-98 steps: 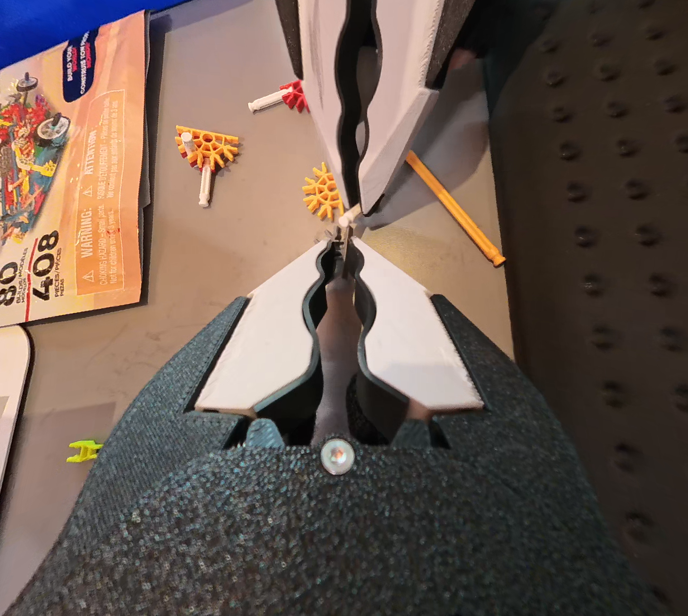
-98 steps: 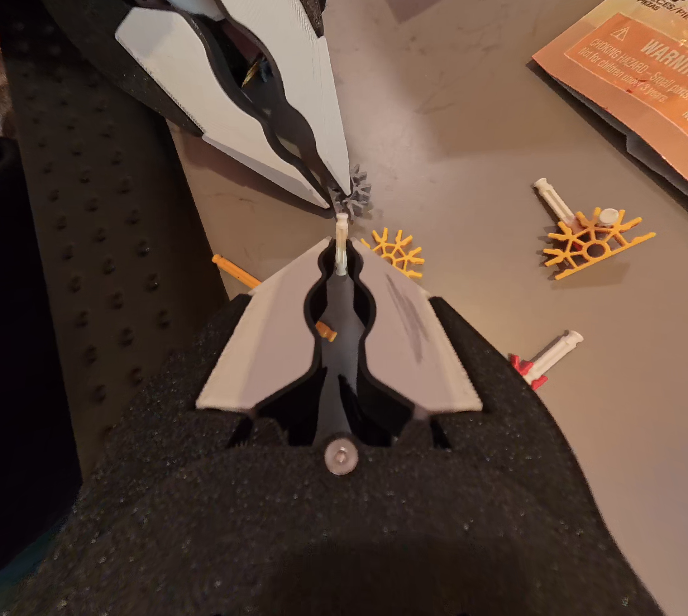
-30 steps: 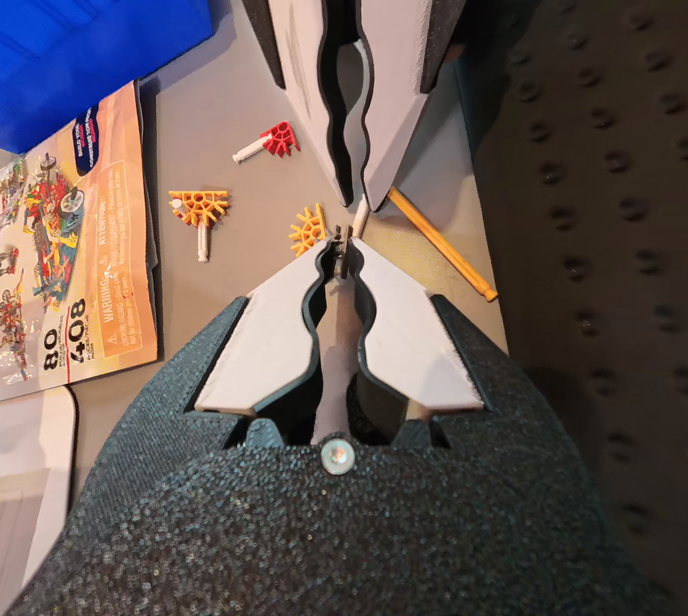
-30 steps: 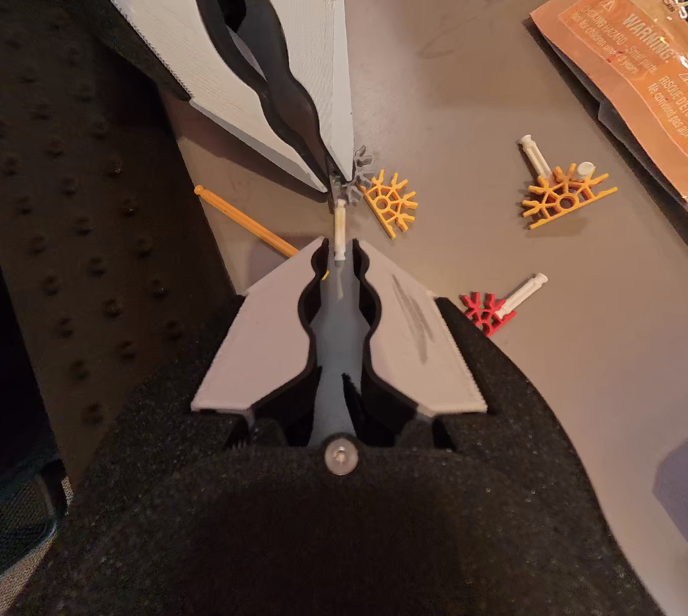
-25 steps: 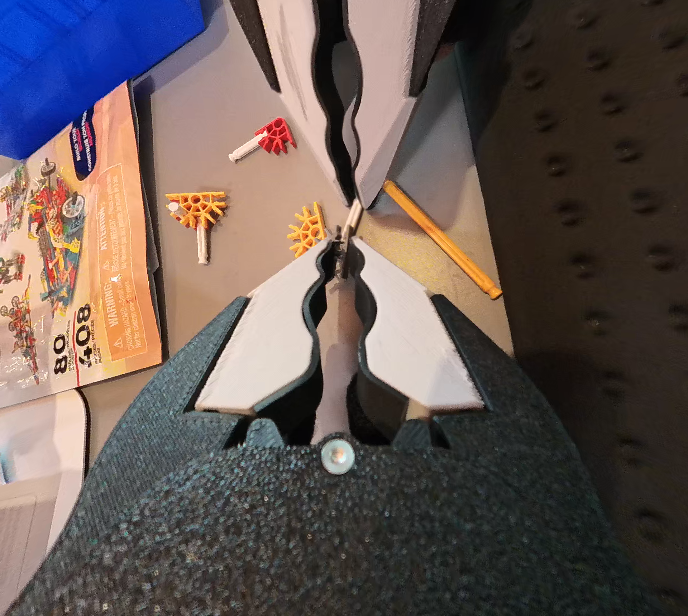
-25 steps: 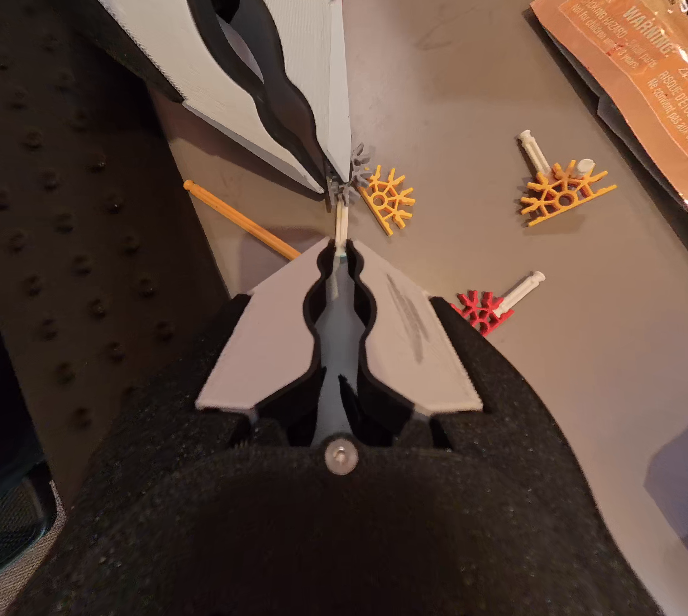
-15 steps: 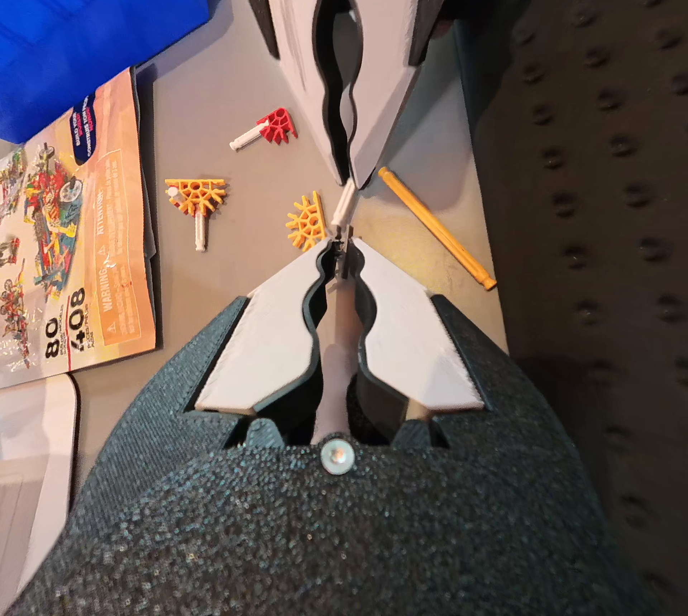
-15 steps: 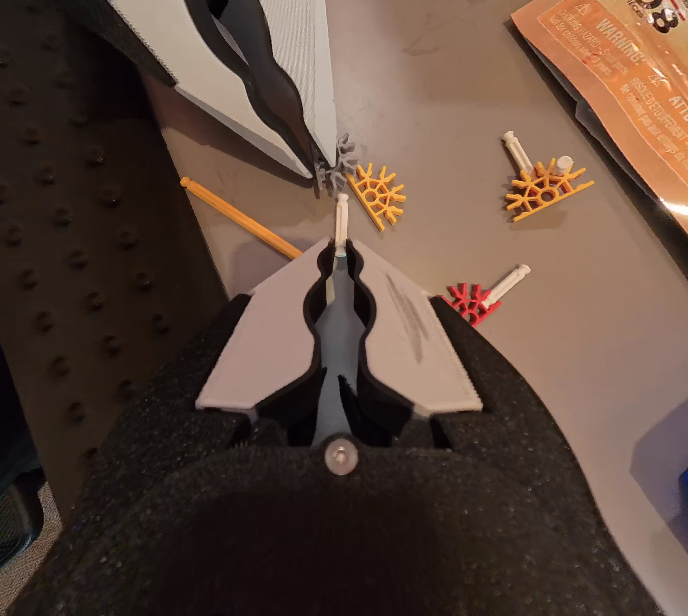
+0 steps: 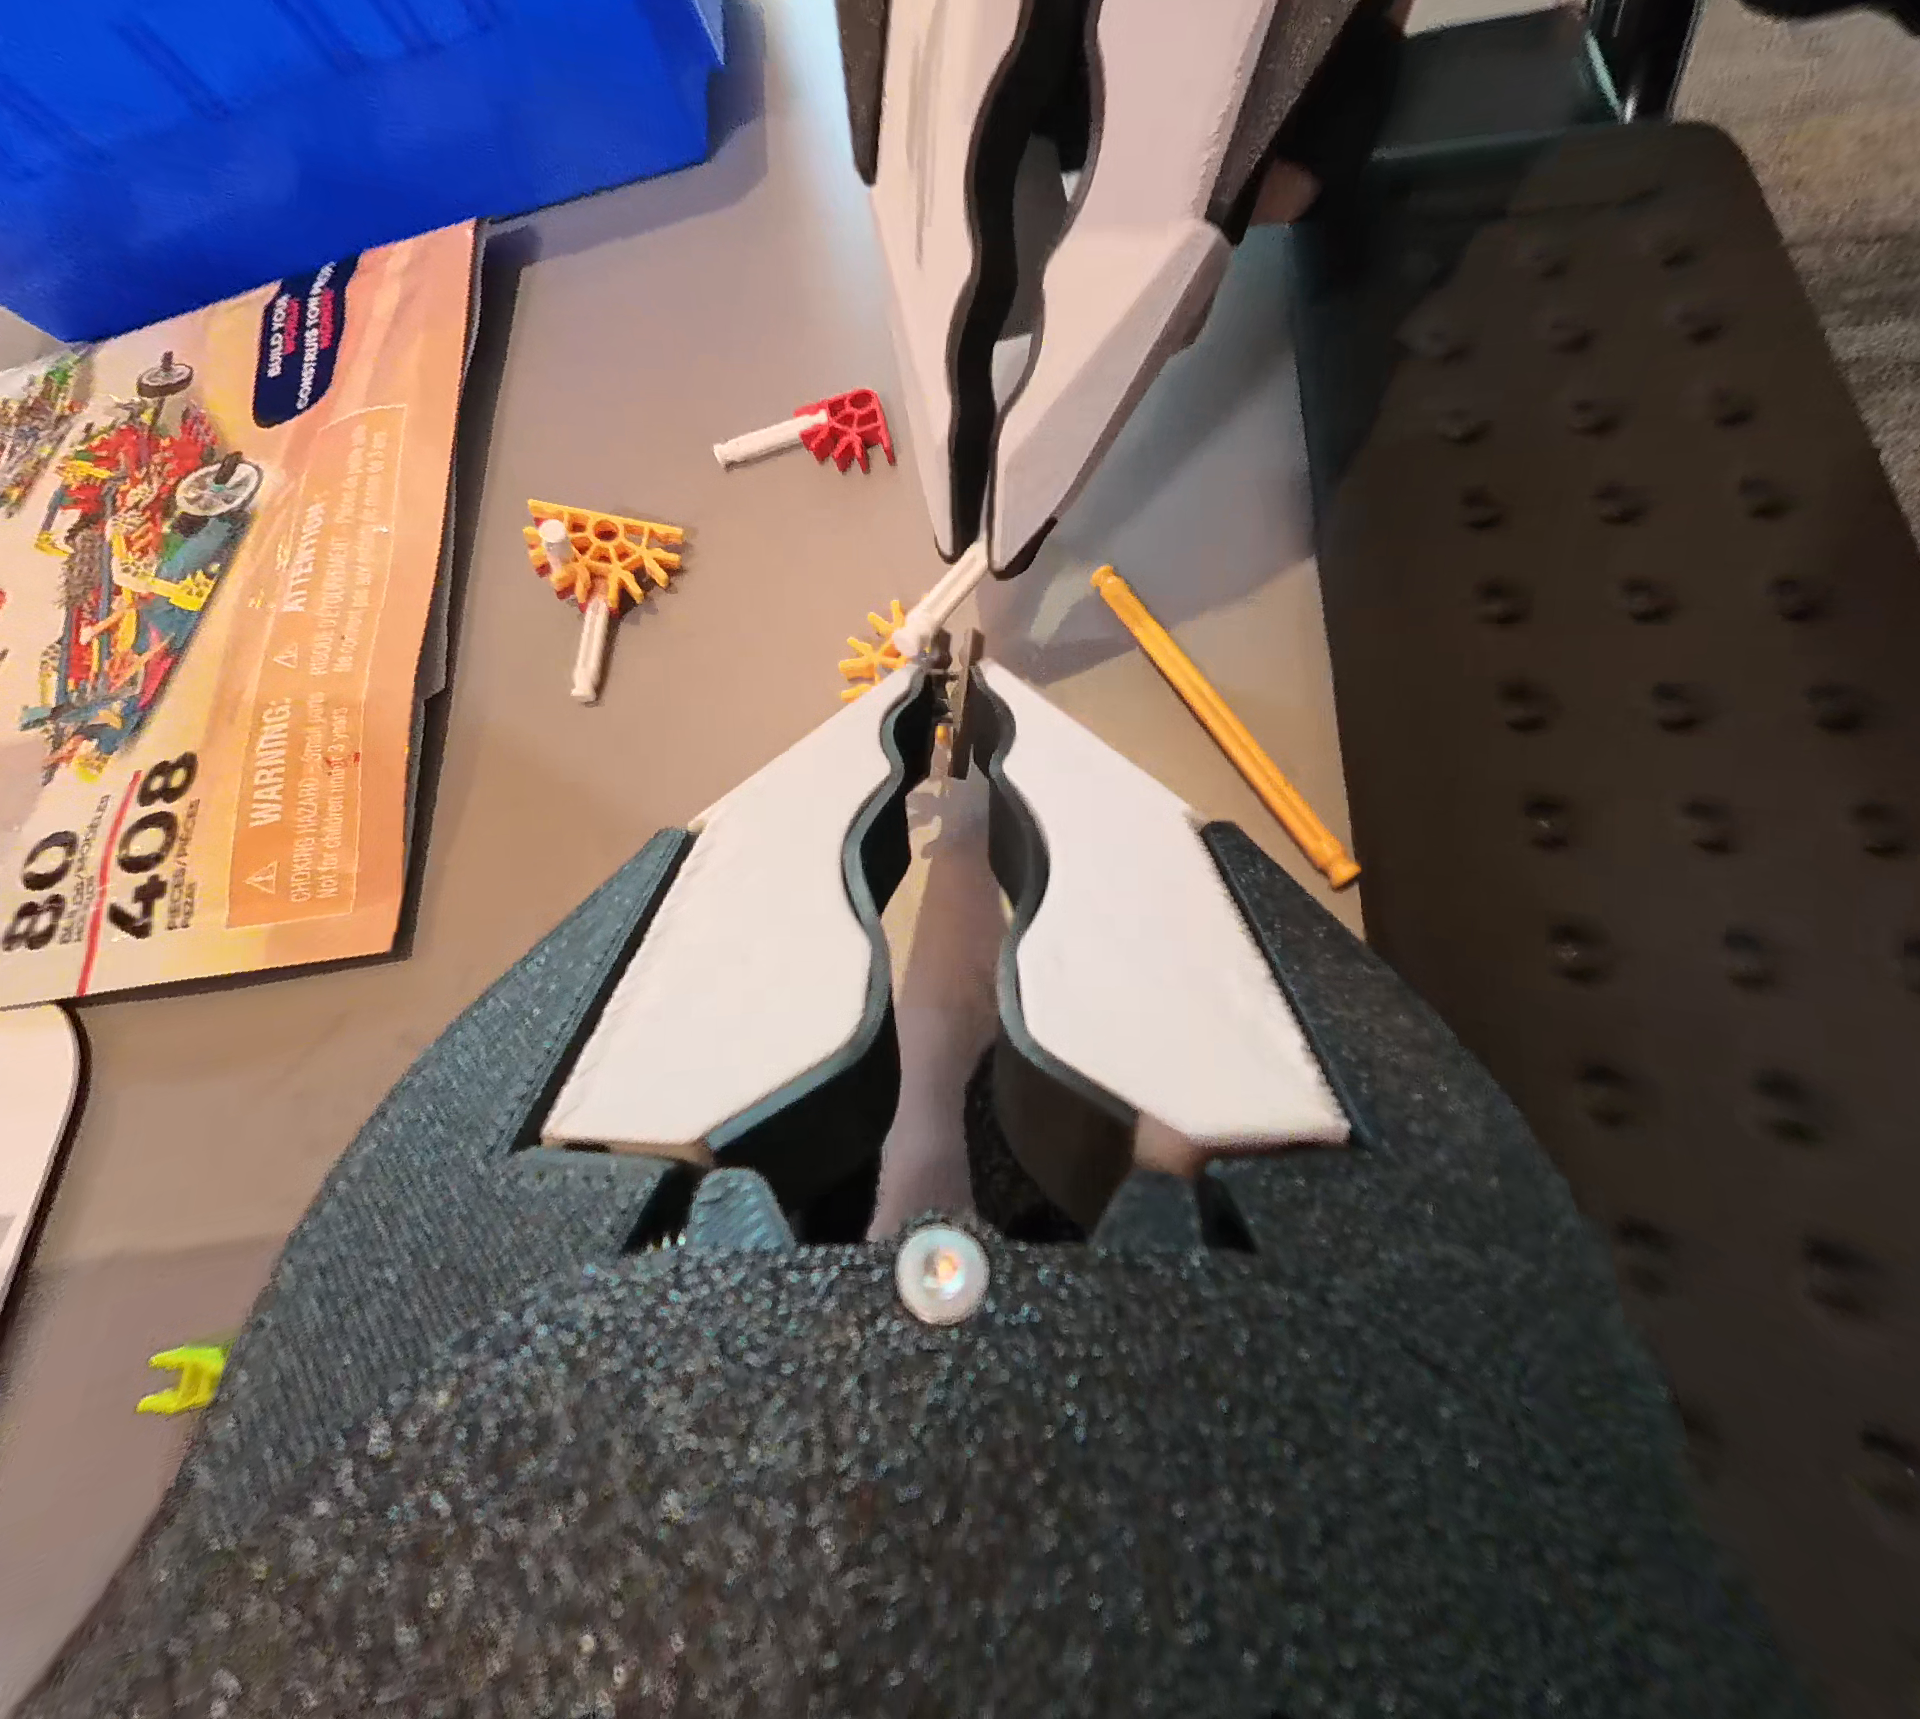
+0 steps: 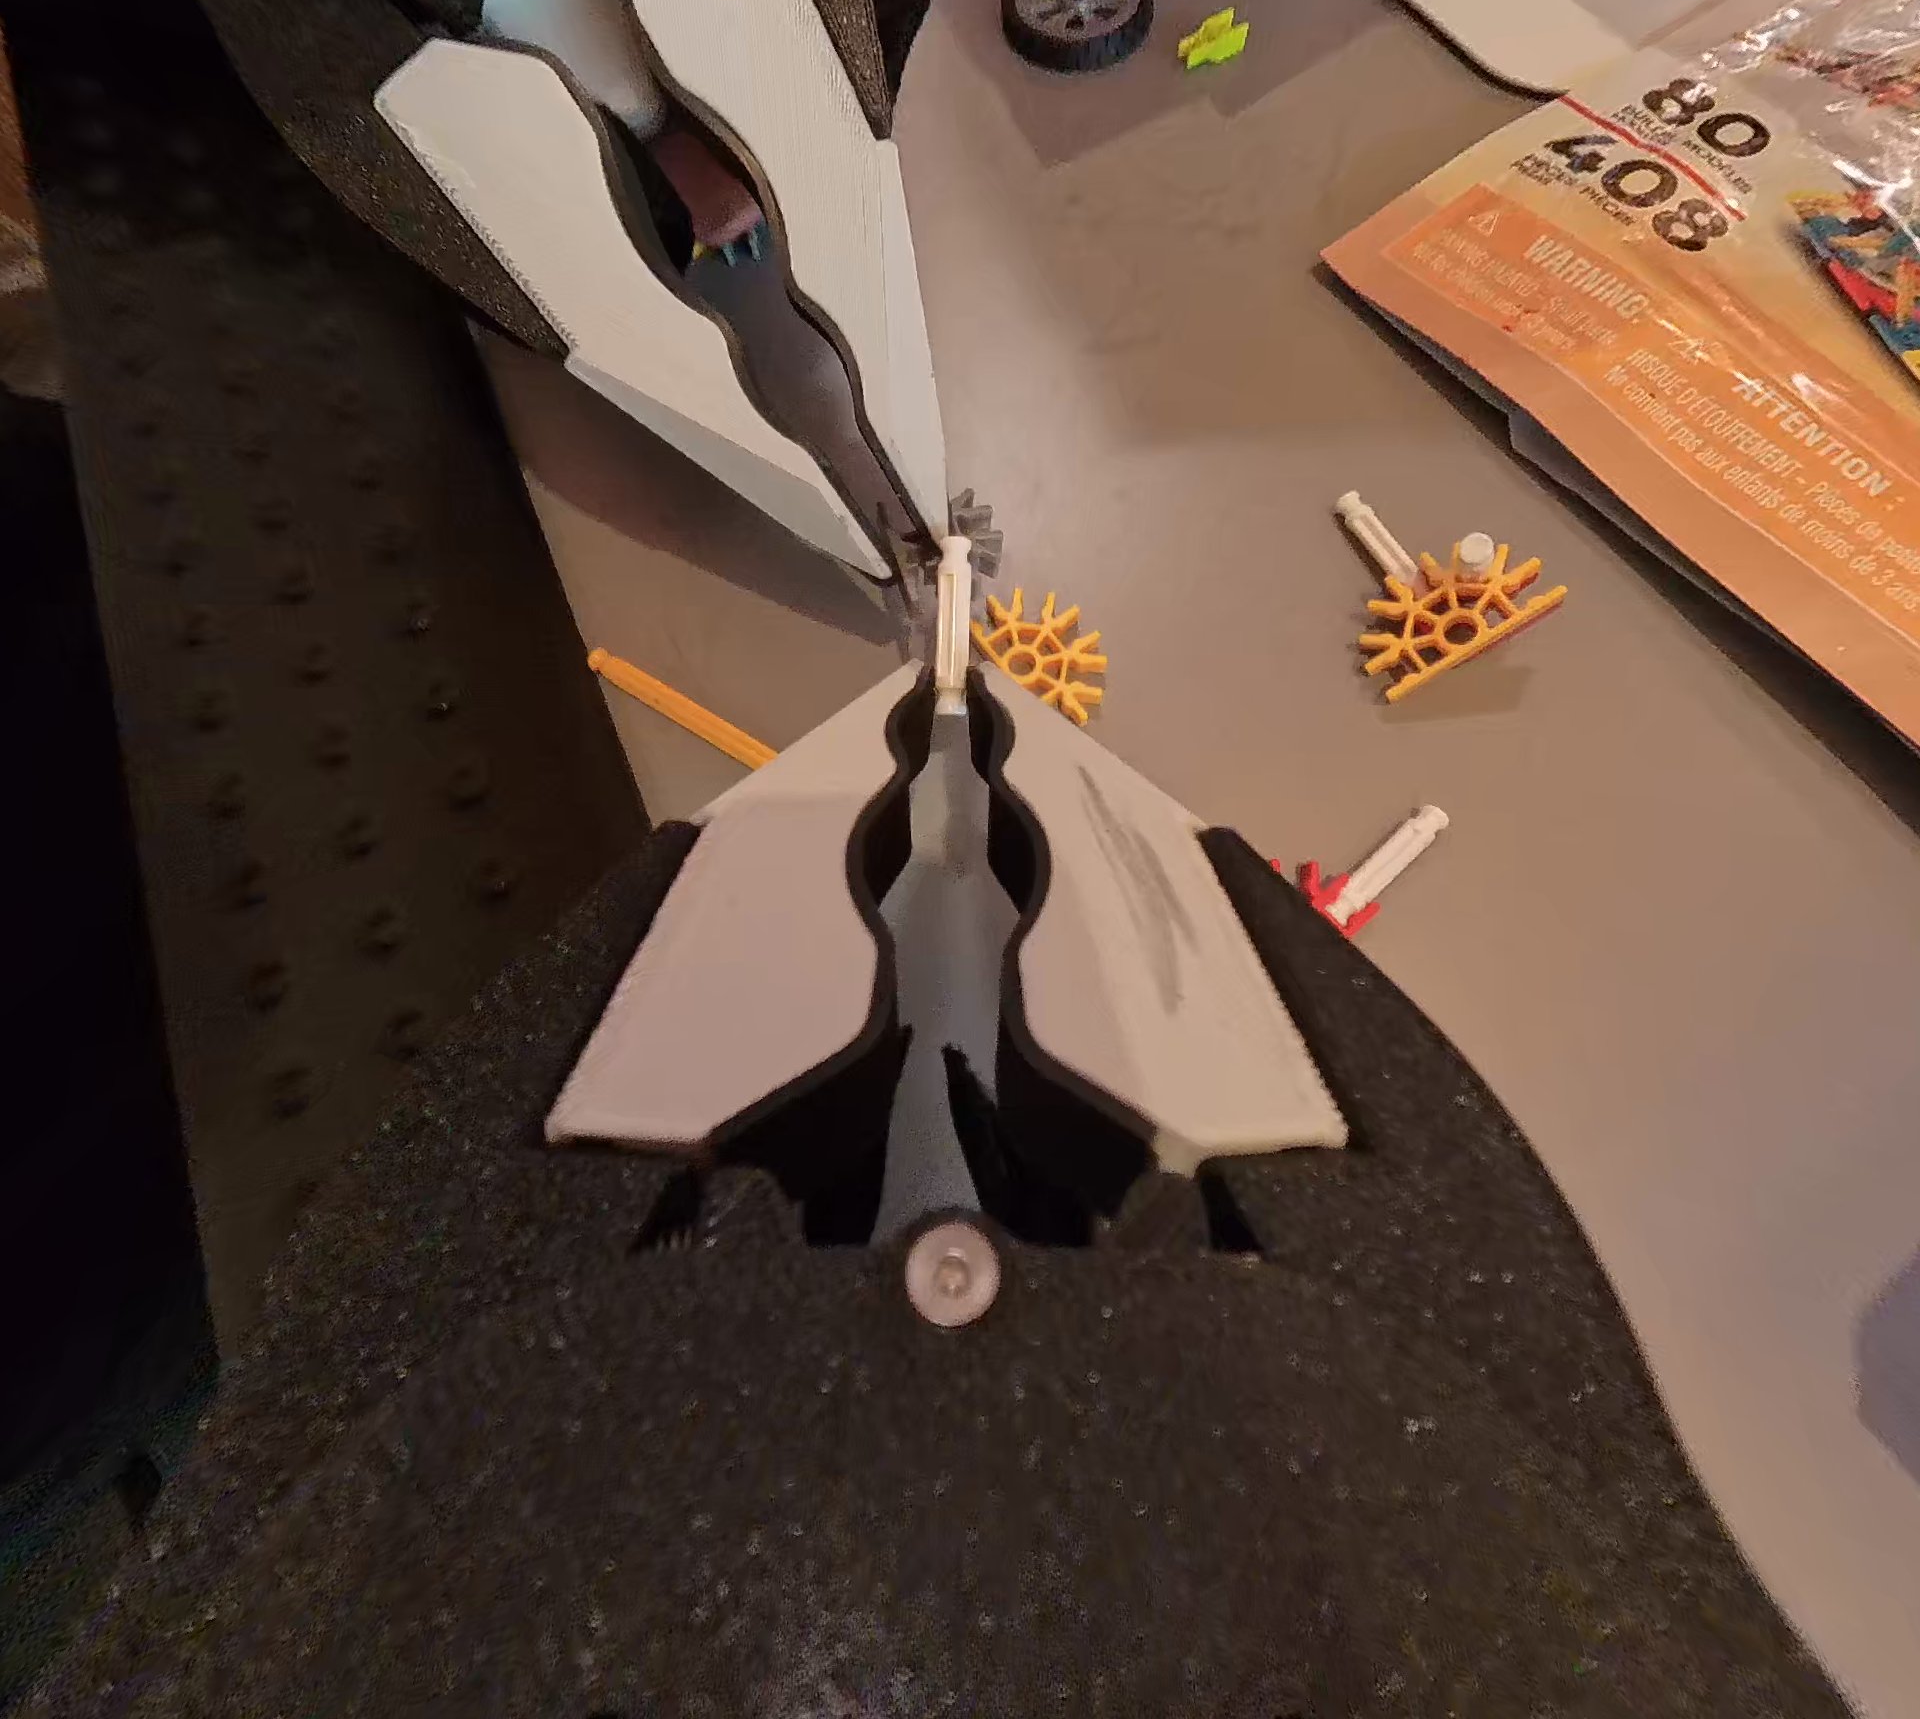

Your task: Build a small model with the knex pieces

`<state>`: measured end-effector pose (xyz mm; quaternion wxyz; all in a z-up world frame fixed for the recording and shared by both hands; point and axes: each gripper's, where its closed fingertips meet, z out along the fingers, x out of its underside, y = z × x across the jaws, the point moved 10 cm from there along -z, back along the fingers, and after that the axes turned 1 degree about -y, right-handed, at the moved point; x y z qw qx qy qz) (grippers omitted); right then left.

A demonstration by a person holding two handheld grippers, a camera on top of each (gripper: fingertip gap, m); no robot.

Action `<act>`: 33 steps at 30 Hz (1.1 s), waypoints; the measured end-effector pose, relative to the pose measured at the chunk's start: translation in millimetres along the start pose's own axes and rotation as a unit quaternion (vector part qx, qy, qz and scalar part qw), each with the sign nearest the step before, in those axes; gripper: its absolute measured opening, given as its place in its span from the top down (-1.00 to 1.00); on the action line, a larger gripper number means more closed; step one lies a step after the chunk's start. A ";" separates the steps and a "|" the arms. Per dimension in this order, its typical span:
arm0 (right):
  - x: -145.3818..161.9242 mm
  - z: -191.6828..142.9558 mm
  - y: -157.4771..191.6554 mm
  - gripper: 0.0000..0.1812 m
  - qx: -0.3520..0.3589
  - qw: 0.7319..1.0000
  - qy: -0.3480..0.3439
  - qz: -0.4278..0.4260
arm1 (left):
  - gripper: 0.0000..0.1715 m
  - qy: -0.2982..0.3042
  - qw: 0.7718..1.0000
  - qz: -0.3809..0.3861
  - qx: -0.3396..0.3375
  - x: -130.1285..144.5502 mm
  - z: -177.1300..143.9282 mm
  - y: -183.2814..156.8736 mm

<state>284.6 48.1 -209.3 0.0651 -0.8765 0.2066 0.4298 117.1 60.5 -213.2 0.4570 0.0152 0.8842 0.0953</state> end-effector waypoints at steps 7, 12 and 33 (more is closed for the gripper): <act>0.1 0.0 -0.8 0.94 -0.008 1.000 -0.010 0.009 | 0.93 -0.027 0.999 -0.044 0.010 -2.6 0.6 2.8; 0.7 1.2 -0.5 0.94 -0.006 1.000 -0.015 0.011 | 0.93 -0.030 0.998 -0.047 0.009 -3.5 3.1 1.7; 10.3 2.7 1.4 0.95 -0.001 1.000 0.027 -0.005 | 0.94 0.005 1.000 -0.022 0.016 -2.8 22.4 -8.0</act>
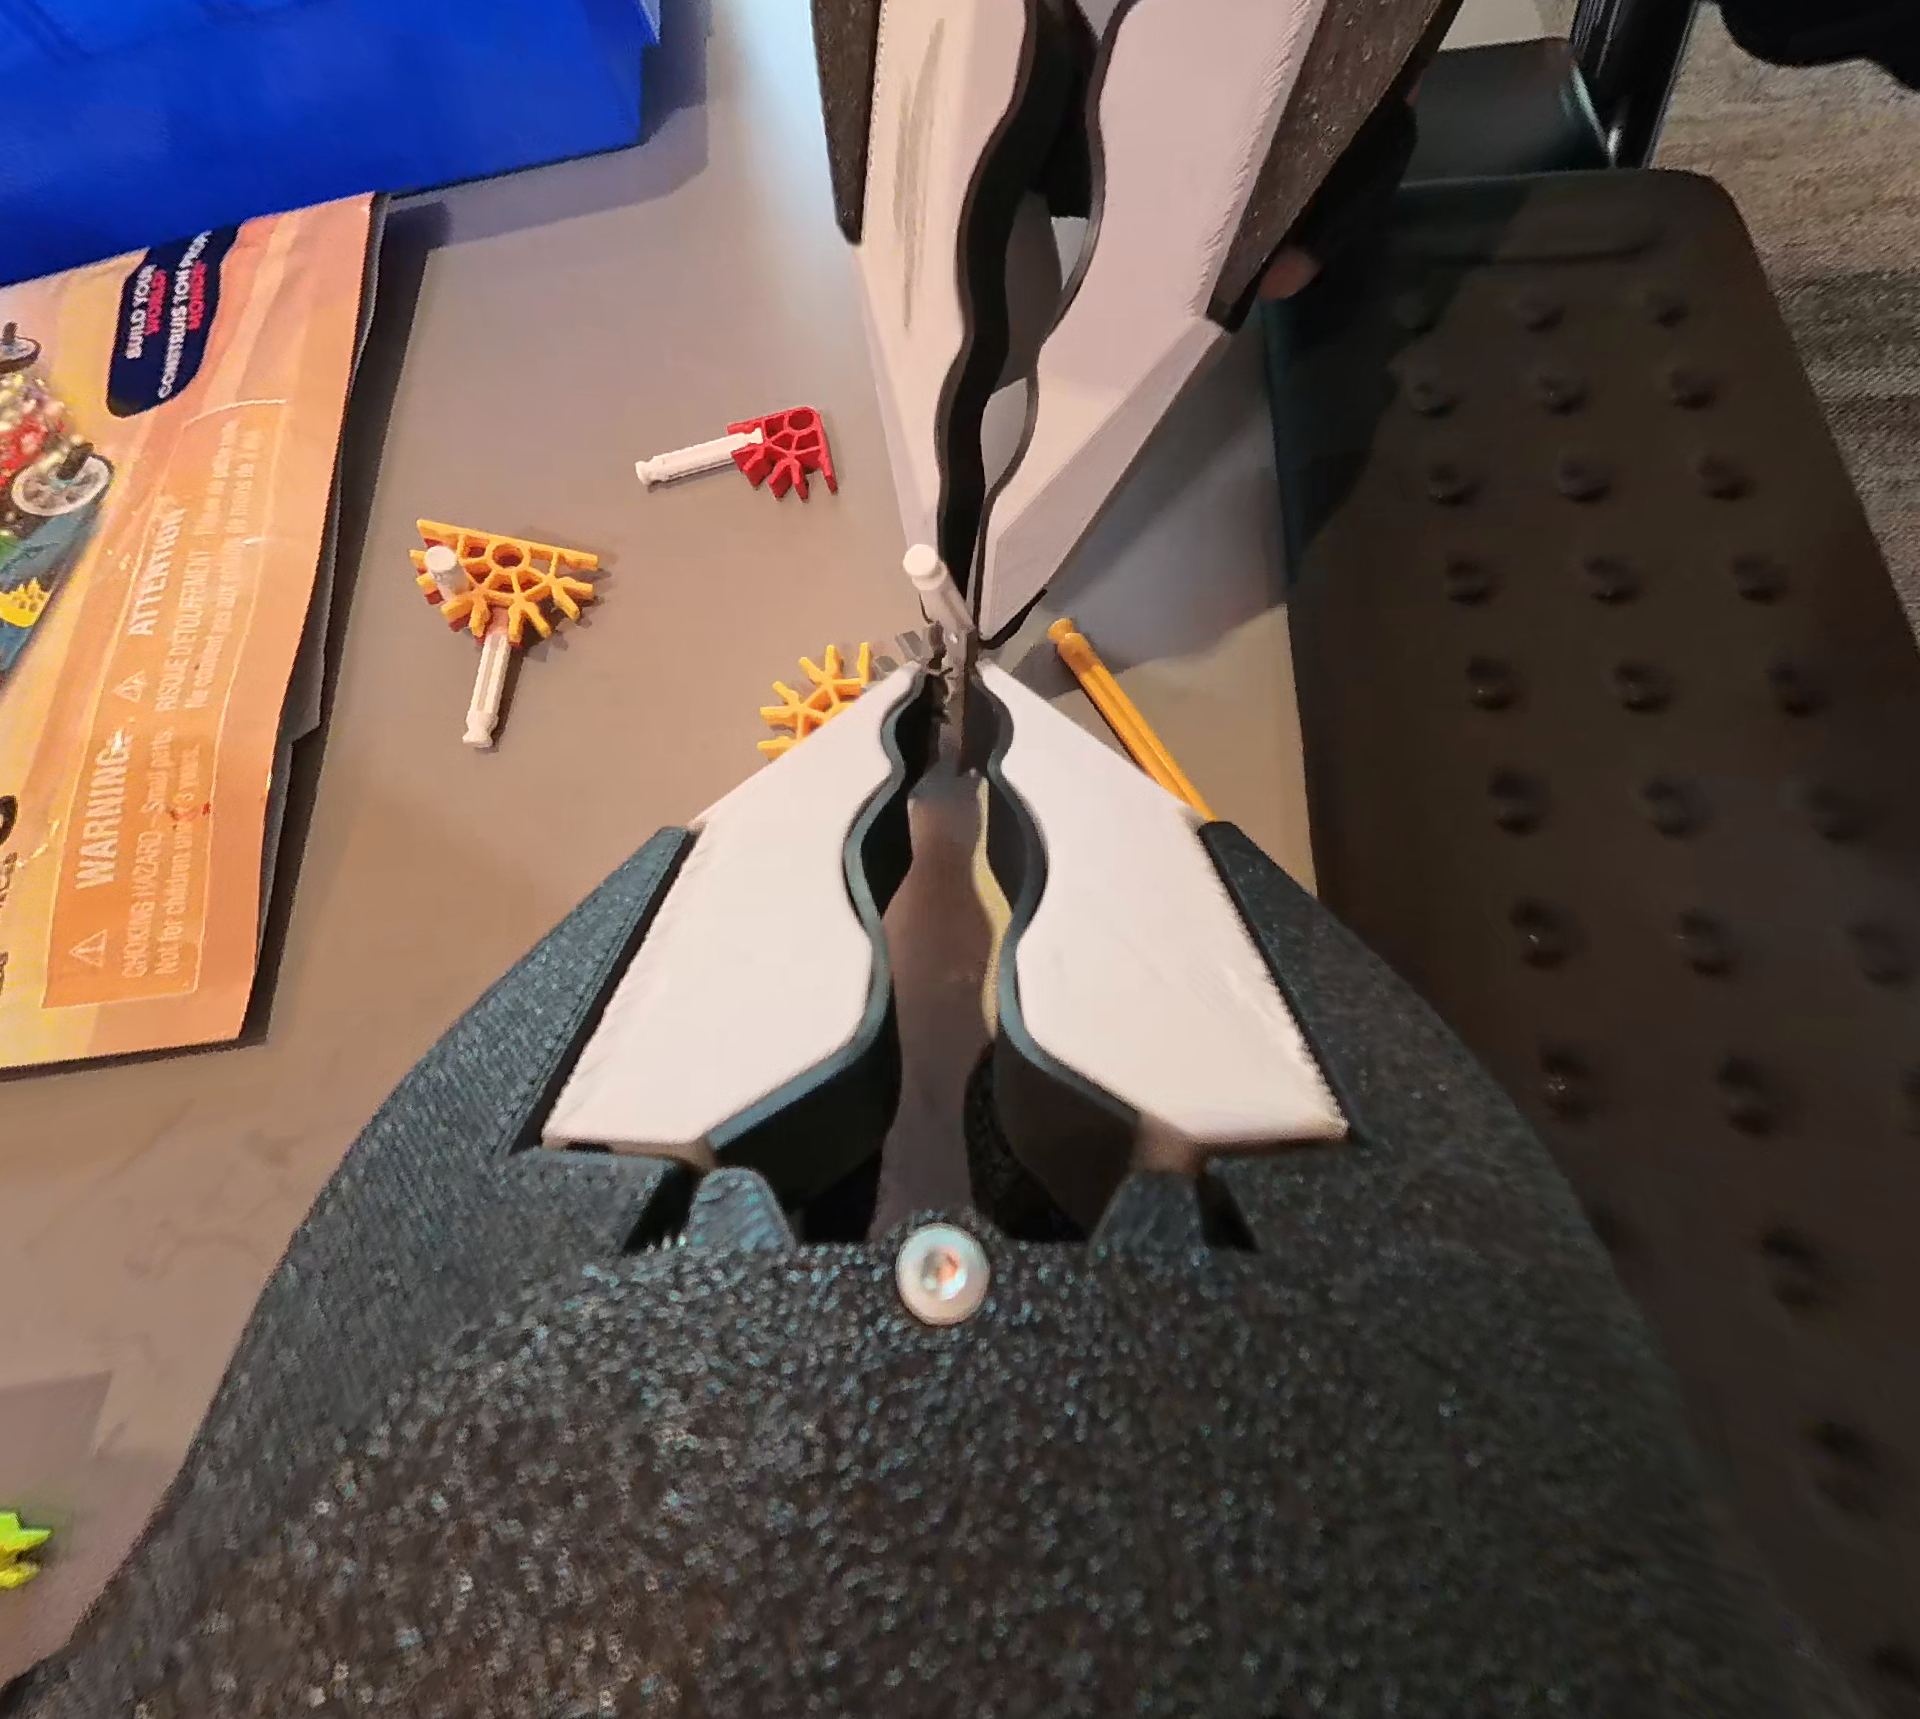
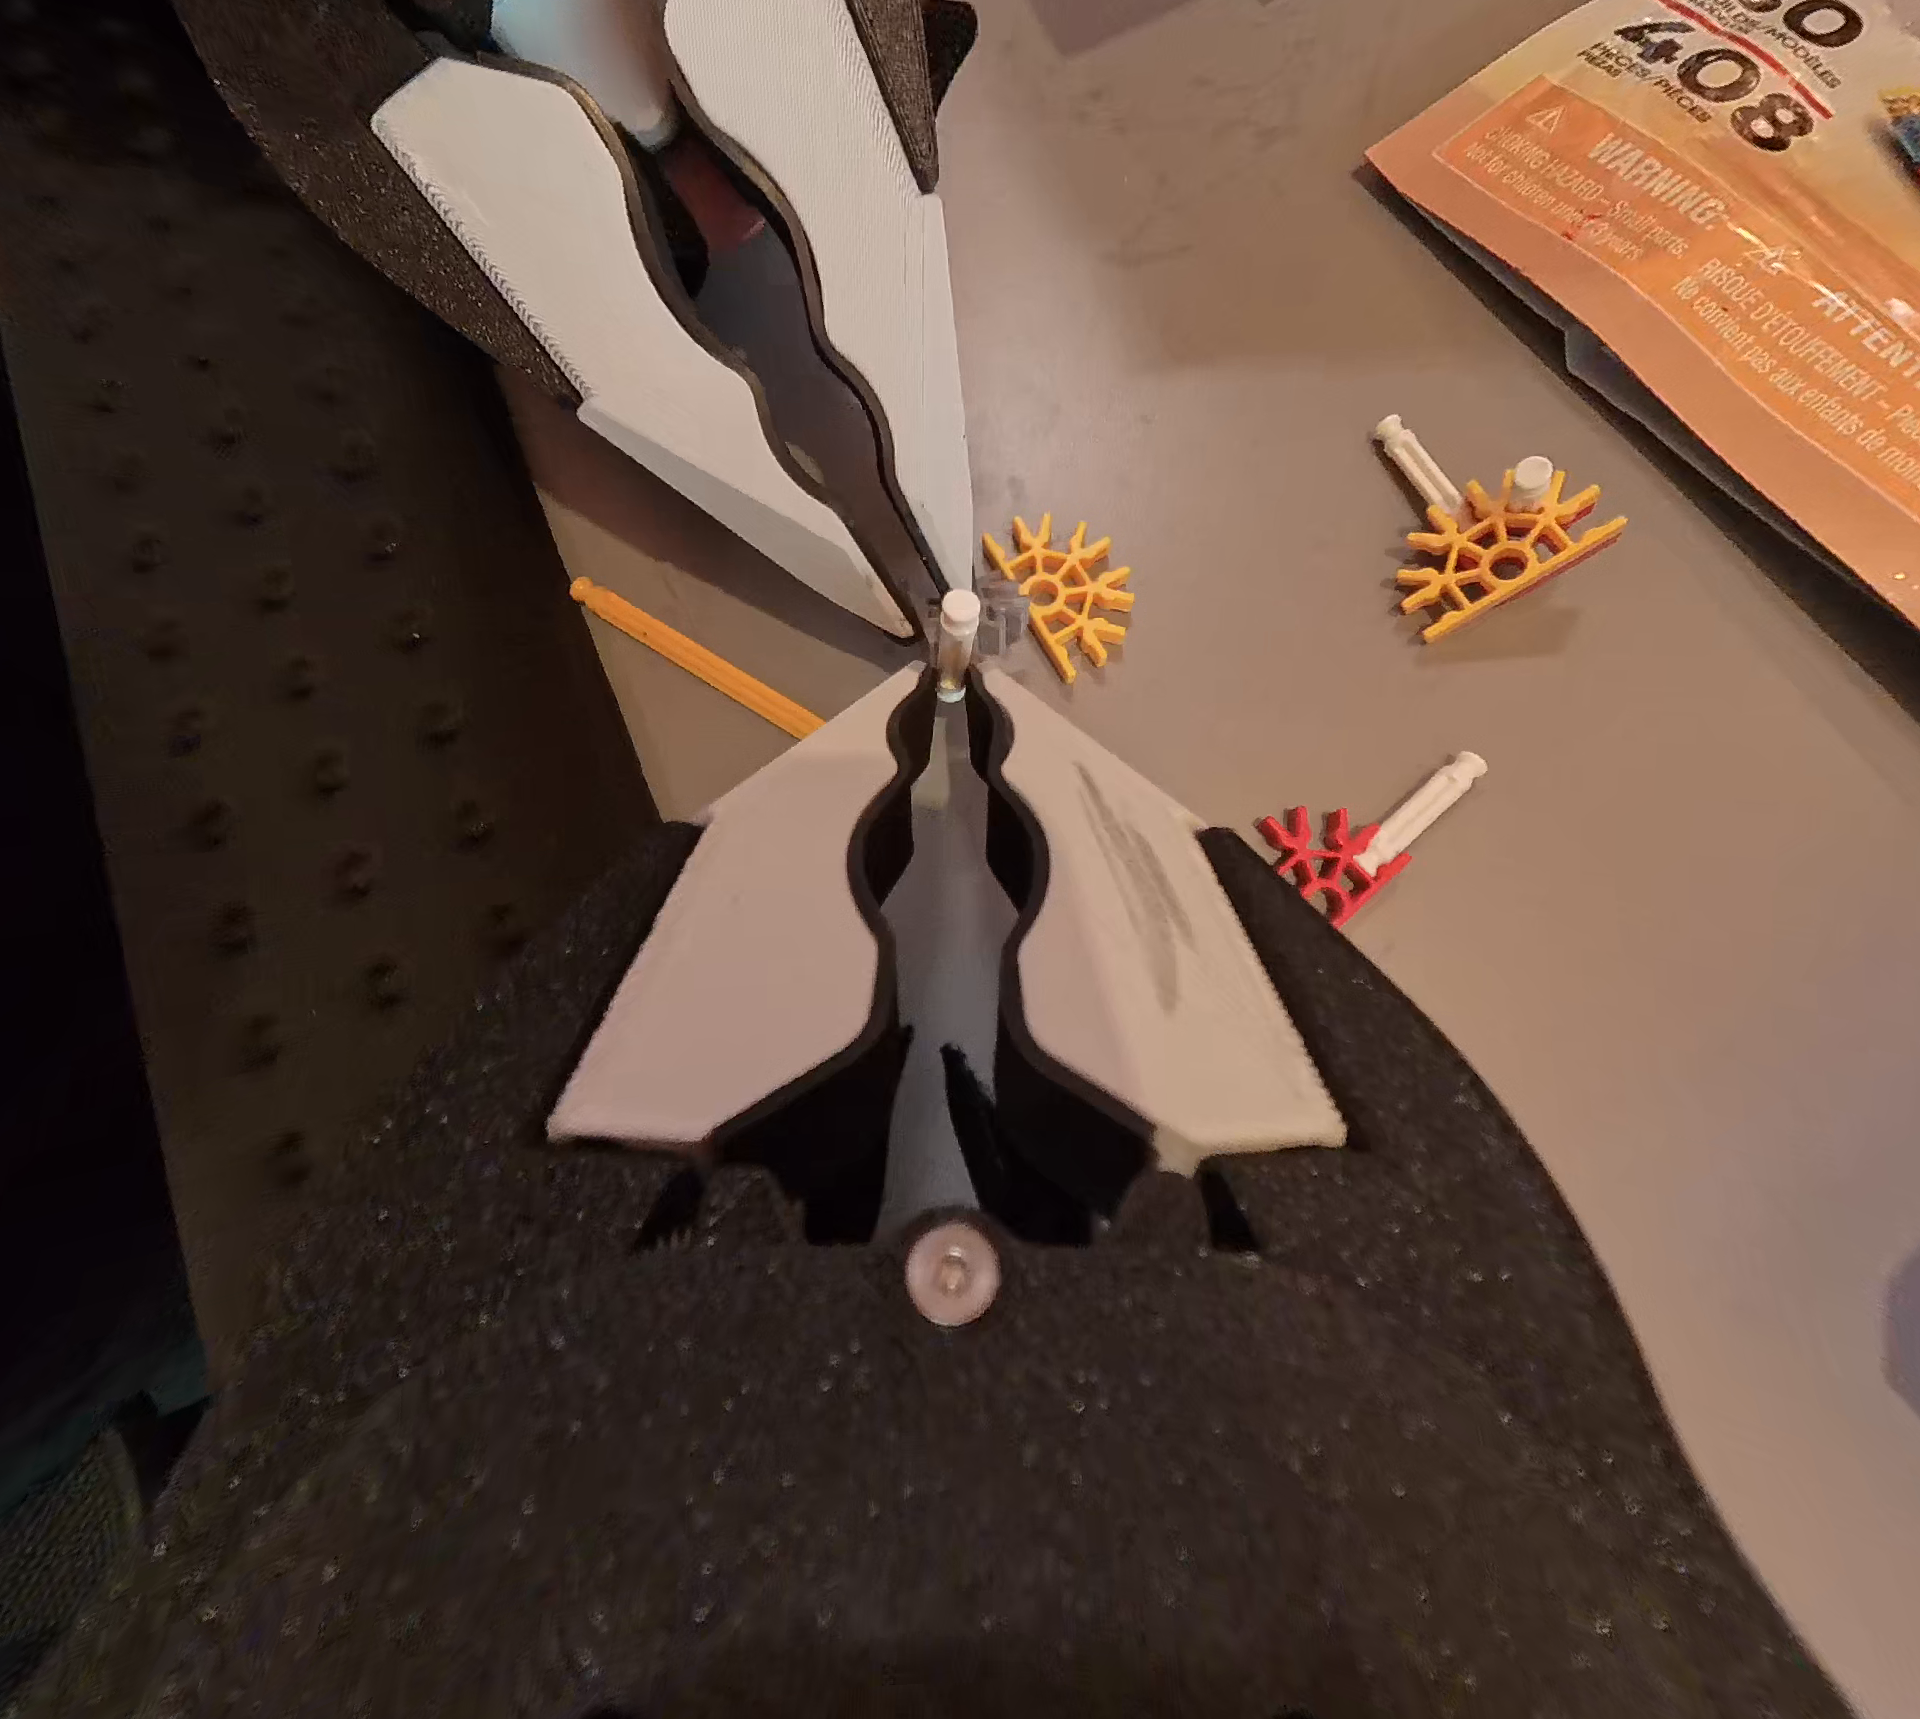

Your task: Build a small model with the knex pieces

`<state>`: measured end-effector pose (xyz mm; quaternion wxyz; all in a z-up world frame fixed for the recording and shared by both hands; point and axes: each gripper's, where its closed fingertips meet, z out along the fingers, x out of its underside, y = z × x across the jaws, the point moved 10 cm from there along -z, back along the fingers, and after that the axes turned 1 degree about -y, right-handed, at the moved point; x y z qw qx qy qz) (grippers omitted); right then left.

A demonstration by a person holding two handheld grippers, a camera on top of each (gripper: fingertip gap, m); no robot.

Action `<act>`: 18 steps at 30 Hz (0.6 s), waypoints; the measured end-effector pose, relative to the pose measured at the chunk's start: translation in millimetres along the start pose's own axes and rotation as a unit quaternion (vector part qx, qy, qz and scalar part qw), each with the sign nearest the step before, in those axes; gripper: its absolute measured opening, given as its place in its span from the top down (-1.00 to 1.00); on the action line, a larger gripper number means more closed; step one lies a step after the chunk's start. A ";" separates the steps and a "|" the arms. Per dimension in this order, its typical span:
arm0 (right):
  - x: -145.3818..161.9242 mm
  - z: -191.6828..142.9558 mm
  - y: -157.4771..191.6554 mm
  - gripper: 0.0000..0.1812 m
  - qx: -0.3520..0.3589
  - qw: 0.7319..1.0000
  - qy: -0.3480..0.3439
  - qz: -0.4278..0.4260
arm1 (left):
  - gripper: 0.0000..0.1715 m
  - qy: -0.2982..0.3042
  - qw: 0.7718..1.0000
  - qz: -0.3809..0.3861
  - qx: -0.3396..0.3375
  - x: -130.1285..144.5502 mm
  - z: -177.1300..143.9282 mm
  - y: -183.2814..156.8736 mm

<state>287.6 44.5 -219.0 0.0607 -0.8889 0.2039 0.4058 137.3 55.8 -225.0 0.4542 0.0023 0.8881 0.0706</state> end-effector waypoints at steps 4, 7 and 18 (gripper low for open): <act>2.0 3.3 0.8 0.95 0.001 1.000 0.020 -0.008 | 0.94 0.013 1.000 0.013 -0.004 0.4 2.5 -2.2; 3.0 5.7 1.4 0.95 0.001 1.000 0.029 -0.011 | 0.94 0.020 1.000 0.021 -0.007 0.8 3.6 -3.7; 2.5 8.8 3.6 0.95 0.006 0.998 0.048 -0.028 | 0.94 0.030 0.999 0.028 -0.007 0.9 5.7 -4.7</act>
